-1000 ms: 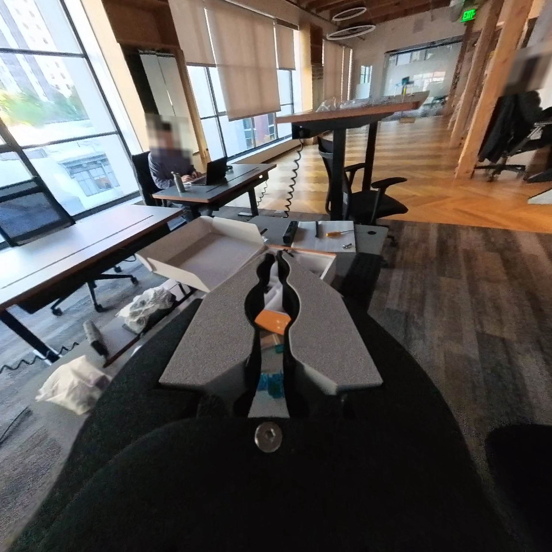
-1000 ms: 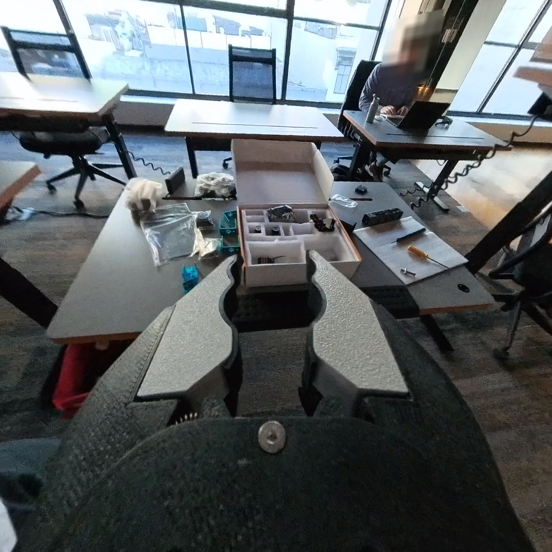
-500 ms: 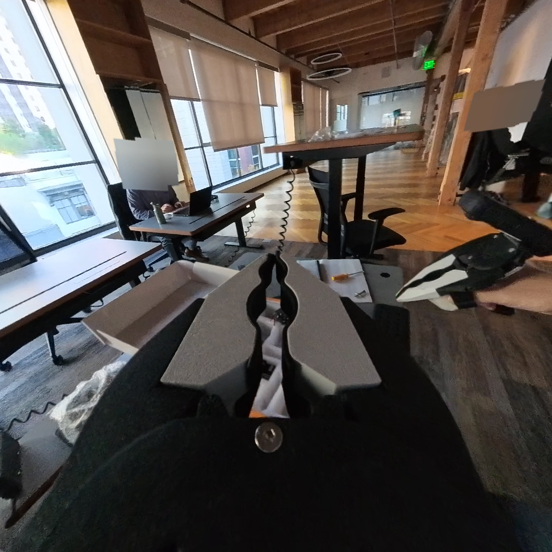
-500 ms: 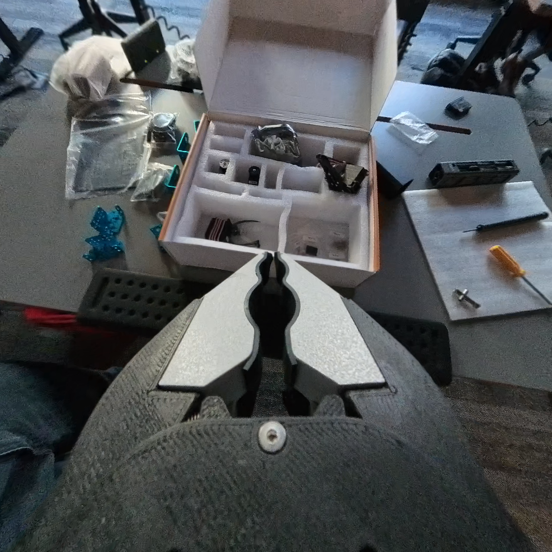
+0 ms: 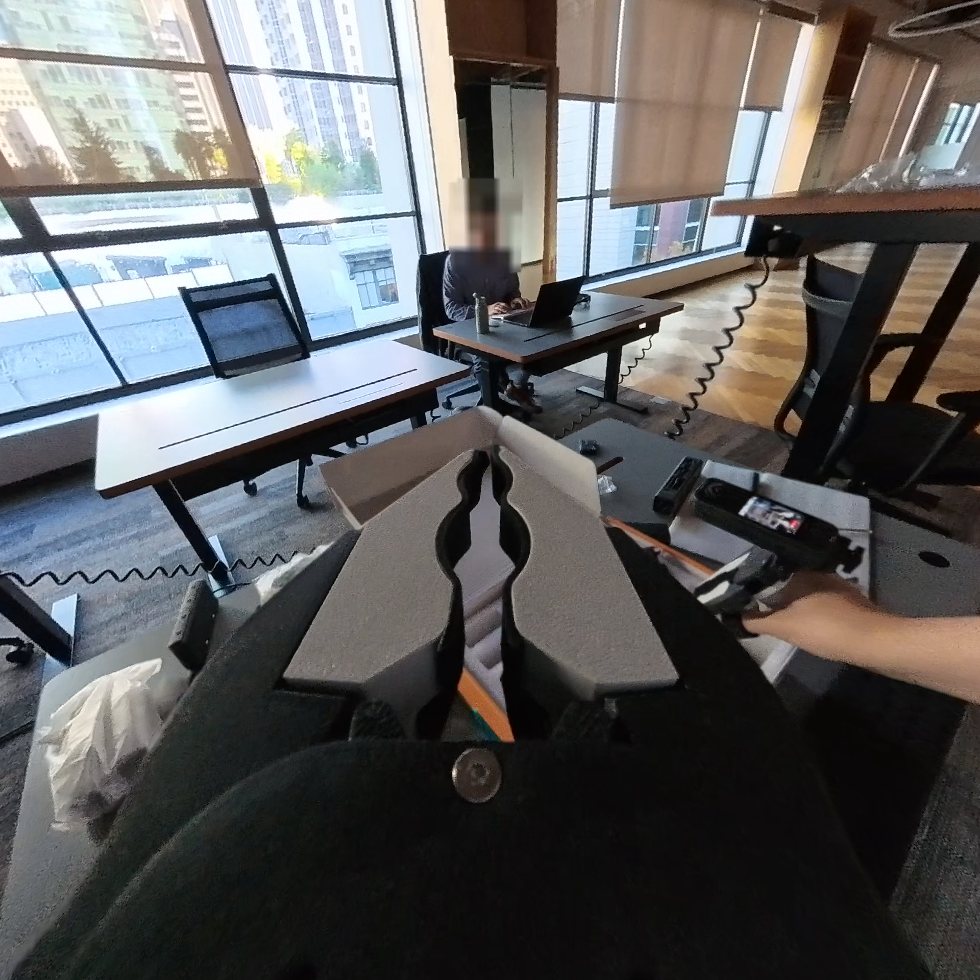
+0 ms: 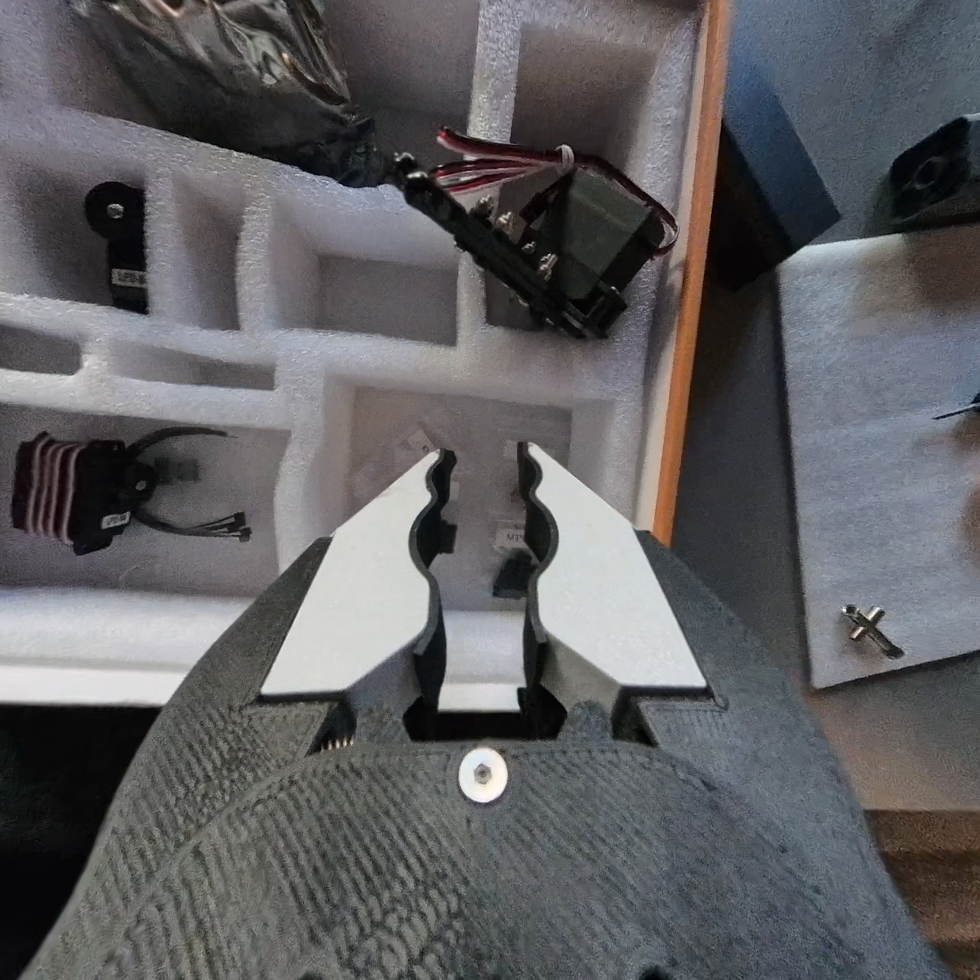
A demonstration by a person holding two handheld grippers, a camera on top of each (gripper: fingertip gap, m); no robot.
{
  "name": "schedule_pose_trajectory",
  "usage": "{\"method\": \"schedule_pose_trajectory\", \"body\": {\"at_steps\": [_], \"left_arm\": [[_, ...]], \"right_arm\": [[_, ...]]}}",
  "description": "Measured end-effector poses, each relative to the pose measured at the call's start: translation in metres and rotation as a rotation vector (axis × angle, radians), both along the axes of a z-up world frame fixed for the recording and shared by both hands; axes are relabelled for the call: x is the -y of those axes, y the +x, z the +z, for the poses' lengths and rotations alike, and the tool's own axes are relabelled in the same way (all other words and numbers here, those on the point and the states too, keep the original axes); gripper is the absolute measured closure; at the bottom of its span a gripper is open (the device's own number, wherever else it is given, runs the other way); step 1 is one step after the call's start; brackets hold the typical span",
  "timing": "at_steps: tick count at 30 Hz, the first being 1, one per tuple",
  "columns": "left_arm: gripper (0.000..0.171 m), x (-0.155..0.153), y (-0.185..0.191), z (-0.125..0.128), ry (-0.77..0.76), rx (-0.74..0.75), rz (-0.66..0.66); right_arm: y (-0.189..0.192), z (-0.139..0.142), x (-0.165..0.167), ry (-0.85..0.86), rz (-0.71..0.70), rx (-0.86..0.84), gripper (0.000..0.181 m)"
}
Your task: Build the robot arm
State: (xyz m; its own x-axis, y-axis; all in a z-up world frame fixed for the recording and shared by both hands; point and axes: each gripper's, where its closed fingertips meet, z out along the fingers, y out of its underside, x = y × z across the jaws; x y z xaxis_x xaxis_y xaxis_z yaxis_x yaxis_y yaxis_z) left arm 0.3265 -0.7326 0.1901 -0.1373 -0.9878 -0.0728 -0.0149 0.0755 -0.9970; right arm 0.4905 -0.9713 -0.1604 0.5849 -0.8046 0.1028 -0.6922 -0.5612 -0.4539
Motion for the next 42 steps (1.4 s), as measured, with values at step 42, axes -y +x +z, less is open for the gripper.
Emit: {"method": "schedule_pose_trajectory", "body": {"at_steps": [42], "left_arm": [[0.167,-0.165,-0.030,-0.070,0.013,-0.159,0.064]], "right_arm": [[0.004,-0.068,0.028,-0.297,-0.065,-0.087,0.181]]}}
